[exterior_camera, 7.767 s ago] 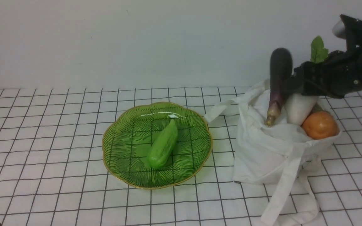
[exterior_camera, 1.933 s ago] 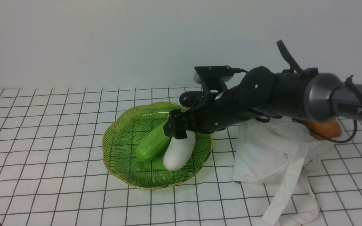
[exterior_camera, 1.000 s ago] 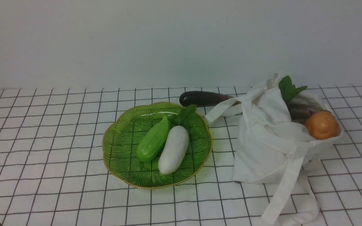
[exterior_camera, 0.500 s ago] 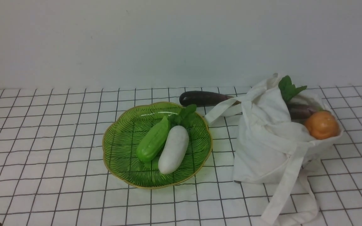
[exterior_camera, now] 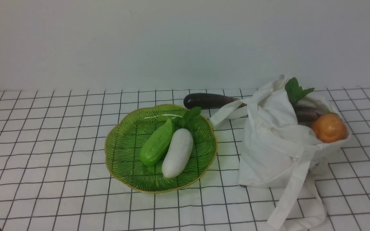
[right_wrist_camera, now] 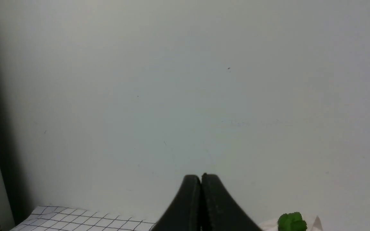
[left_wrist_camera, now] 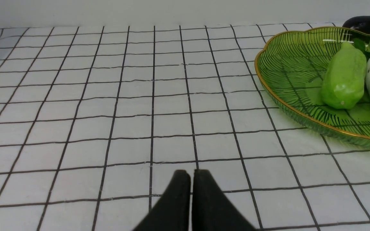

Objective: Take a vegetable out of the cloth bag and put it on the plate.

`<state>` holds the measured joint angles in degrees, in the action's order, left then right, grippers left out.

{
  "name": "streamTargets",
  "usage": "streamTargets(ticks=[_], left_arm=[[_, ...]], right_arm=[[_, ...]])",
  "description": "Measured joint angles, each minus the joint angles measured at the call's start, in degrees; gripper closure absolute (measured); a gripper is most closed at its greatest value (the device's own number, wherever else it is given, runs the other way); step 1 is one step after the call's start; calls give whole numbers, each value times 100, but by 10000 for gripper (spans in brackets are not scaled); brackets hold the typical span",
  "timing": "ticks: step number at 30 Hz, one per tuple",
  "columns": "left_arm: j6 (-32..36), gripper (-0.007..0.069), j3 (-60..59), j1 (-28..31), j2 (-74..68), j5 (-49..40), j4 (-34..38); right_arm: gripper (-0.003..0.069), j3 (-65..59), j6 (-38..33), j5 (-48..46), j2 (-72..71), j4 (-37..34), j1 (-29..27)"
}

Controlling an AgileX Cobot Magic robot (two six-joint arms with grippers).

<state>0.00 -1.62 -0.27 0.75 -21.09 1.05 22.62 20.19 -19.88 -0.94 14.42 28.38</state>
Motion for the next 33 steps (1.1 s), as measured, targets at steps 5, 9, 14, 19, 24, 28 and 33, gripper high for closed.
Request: streamTargets(ticks=[5,9,14,19,24,28,33], left_arm=[[0,632,0,0,0,0,0],[0,632,0,0,0,0,0],[0,632,0,0,0,0,0],[0,632,0,0,0,0,0],[0,632,0,0,0,0,0],[0,632,0,0,0,0,0],[0,632,0,0,0,0,0]], right_arm=[[671,-176,-810,291,0,-673,0],[671,-277,-1668,349,0,-1544,0],[671,-430,-1903,392,0,-1768,0],[671,-1019,-1951,400,0,-1685,-605],[671,-1859,-1983,361,0,-1442,-1826],[671,-2399,-1988,45,0,-1320,-2603],[671,-2398,-1981,-172,7,-1320,-2850]])
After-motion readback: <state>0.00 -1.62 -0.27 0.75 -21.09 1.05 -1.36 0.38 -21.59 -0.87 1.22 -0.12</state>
